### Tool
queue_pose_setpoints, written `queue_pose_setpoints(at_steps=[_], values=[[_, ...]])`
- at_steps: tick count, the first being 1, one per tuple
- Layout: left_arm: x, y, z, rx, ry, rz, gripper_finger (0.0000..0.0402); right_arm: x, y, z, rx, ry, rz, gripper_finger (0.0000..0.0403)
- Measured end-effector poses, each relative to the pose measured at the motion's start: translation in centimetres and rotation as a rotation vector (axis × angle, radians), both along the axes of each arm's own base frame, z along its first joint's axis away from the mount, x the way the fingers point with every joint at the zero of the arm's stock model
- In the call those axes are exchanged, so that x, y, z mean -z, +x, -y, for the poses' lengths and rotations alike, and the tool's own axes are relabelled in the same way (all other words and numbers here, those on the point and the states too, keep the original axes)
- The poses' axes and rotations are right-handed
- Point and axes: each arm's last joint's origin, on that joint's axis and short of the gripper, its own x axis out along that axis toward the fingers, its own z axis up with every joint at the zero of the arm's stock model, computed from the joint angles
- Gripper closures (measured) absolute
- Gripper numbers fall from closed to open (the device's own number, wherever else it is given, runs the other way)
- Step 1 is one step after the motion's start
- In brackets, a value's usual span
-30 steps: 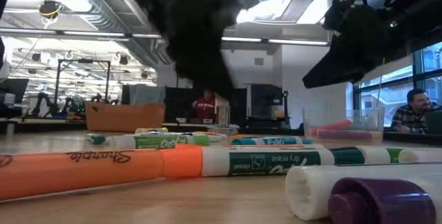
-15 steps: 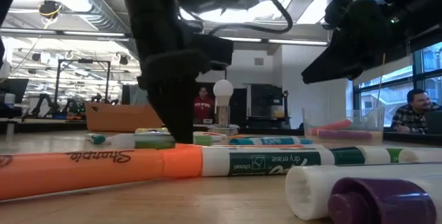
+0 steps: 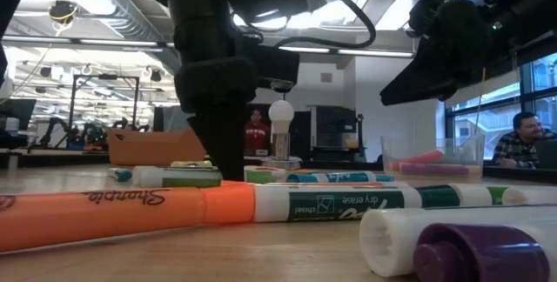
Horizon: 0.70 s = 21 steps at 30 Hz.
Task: Pick & Place Markers
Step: Put the light green marker pen into the orange bin
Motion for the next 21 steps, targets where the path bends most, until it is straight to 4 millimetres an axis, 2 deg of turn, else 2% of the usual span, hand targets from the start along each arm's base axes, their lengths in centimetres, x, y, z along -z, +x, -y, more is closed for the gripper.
queue_pose_setpoints(at_steps=[3, 7, 10, 14, 21], values=[[-1.1, -0.3, -0.9, 0.013, 0.048, 0.014, 0.034, 0.1, -0.1, 0.0, -0.008, -0.019, -0.016, 0.0242], [-4.9, -0.4, -2.4, -0.022, 0.152, 0.148, 0.034, 0.3, -0.2, 0.1, 0.004, -0.003, -0.03, 0.0242], [-6.4, -1.3, -4.1, -0.032, 0.241, 0.131, 0.034, 0.3, -0.2, 0.1, 0.008, 0.0, -0.032, 0.0242], [-8.8, -3.0, -7.6, -0.06, 0.382, 0.062, 0.0339, 0.3, -0.2, 0.1, 0.028, 0.036, -0.019, 0.0242], [-10.3, -6.5, -14.6, -0.085, 0.649, -0.179, 0.0338, 0.3, -0.2, 0.1, 0.039, 0.039, -0.015, 0.0242]])
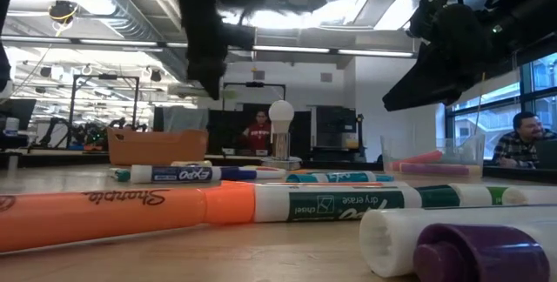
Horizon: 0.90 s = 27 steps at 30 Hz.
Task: Pick & Place Markers
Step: Put the light green marker pen into the orange bin
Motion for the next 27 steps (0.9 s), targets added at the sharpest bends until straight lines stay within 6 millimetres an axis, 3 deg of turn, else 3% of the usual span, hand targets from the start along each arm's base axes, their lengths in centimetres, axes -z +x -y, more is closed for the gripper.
queue_pose_setpoints(at_steps=[5, 15, 21, 27], values=[[-0.1, -2.7, -5.1, -0.068, -0.014, -0.049, 0.0337, 0.1, -0.1, 0.0, 0.011, 0.015, -0.007, 0.0242], [2.9, -8.3, -13.5, -0.087, -0.101, -0.033, 0.0335, 0.3, -0.2, 0.1, 0.013, 0.01, -0.026, 0.0242], [3.8, -10.8, -16.1, -0.213, -0.124, 0.064, 0.0309, 0.3, -0.2, 0.2, 0.048, -0.017, -0.024, 0.0242], [5.9, -11.7, -15.5, -0.215, -0.184, 0.061, 0.029, 0.3, -0.2, 0.2, 0.052, -0.014, -0.022, 0.0242]])
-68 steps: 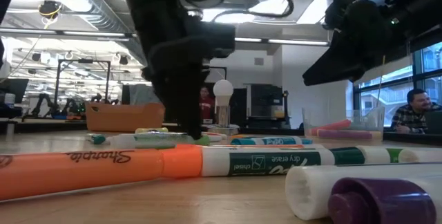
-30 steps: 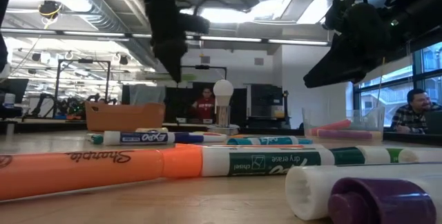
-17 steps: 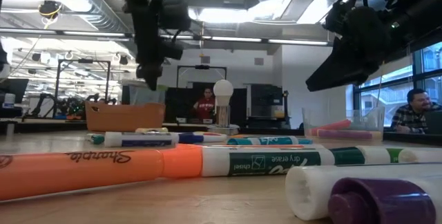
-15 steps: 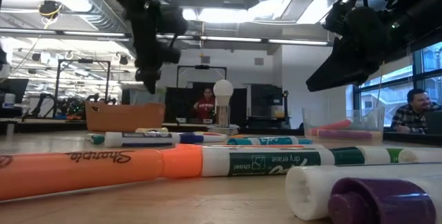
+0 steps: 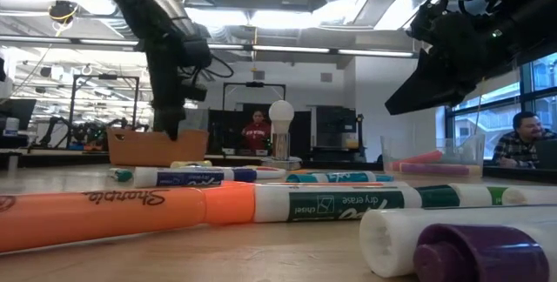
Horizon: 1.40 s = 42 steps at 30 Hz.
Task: Pick & Place Markers
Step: Put the light green marker pen into the orange bin, then put the blue marker pen into the orange bin
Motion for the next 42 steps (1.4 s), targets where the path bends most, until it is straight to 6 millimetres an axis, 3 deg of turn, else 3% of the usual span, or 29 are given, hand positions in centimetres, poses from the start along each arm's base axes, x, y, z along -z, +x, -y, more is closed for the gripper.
queue_pose_setpoints(at_steps=[7, 14, 17, 21, 24, 27, 31, 35, 42], values=[[0.3, 0.6, 1.0, -0.062, 0.09, -0.067, 0.0275, 0.0, 0.0, 0.1, 0.046, -0.011, 0.017, 0.0242], [-2.4, 3.6, 2.1, -0.074, 0.229, -0.027, 0.0276, 0.0, 0.1, 0.9, 0.095, -0.026, 0.016, 0.0242], [-3.8, 5.1, 3.2, -0.081, 0.225, 0.049, 0.0276, 0.0, 0.2, 1.2, 0.099, -0.012, 0.014, 0.0242], [-4.8, 7.6, 5.4, -0.124, 0.19, 0.292, 0.028, 0.2, 0.2, 1.4, 0.11, -0.022, 0.001, 0.0242], [-4.2, 9.3, 7.9, -0.079, 0.136, 0.396, 0.029, 0.7, 0.4, 1.7, 0.141, -0.037, -0.025, 0.0242], [-3.5, 10.7, 11.7, -0.003, 0.015, 0.454, 0.03, 1.4, 0.6, 1.9, 0.153, -0.012, -0.049, 0.0242], [-5.1, 12.5, 16.7, 0.149, 0.047, 0.592, 0.0303, 2.7, 1.0, 1.8, 0.189, 0.014, -0.077, 0.0242], [-5.8, 12.7, 20.7, 0.235, 0.02, 0.644, 0.0302, 3.7, 1.6, 2.0, 0.205, 0.014, -0.083, 0.0242], [-0.3, 12.0, 26.5, 0.221, -0.169, 0.608, 0.0302, 4.1, 2.3, 1.9, 0.159, 0.042, -0.063, 0.0242]])
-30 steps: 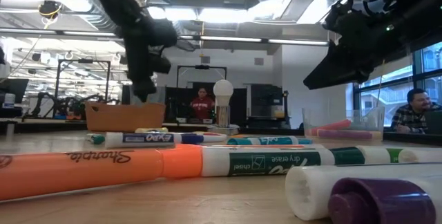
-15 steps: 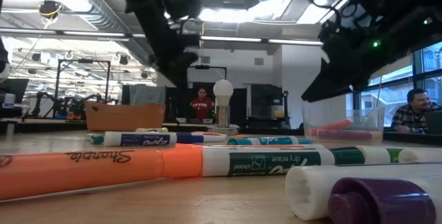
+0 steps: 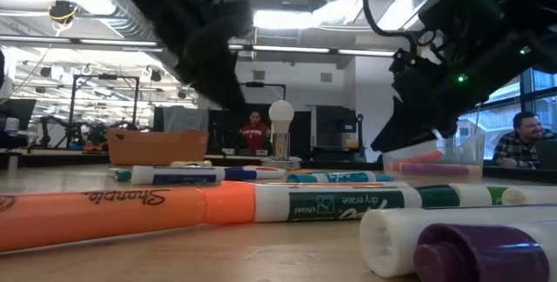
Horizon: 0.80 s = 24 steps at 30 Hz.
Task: Pick & Place Markers
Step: Put the blue marker pen into the orange bin
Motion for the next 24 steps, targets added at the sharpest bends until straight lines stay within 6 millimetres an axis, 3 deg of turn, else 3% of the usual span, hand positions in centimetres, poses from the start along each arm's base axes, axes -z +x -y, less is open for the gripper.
queue_pose_setpoints(at_steps=[10, 19, 24], values=[[5.3, 1.3, 2.1, 0.034, -0.109, -0.083, 0.0302, -0.6, 0.6, -0.1, -0.052, 0.003, 0.063, 0.0242], [6.7, 2.4, 2.2, 0.039, -0.164, -0.111, 0.0275, -0.7, 0.6, -0.2, -0.057, -0.002, 0.071, 0.0242], [7.4, 2.2, 2.0, 0.033, -0.158, -0.16, 0.0303, -0.7, 0.7, -0.2, -0.065, -0.009, 0.07, 0.0242]])
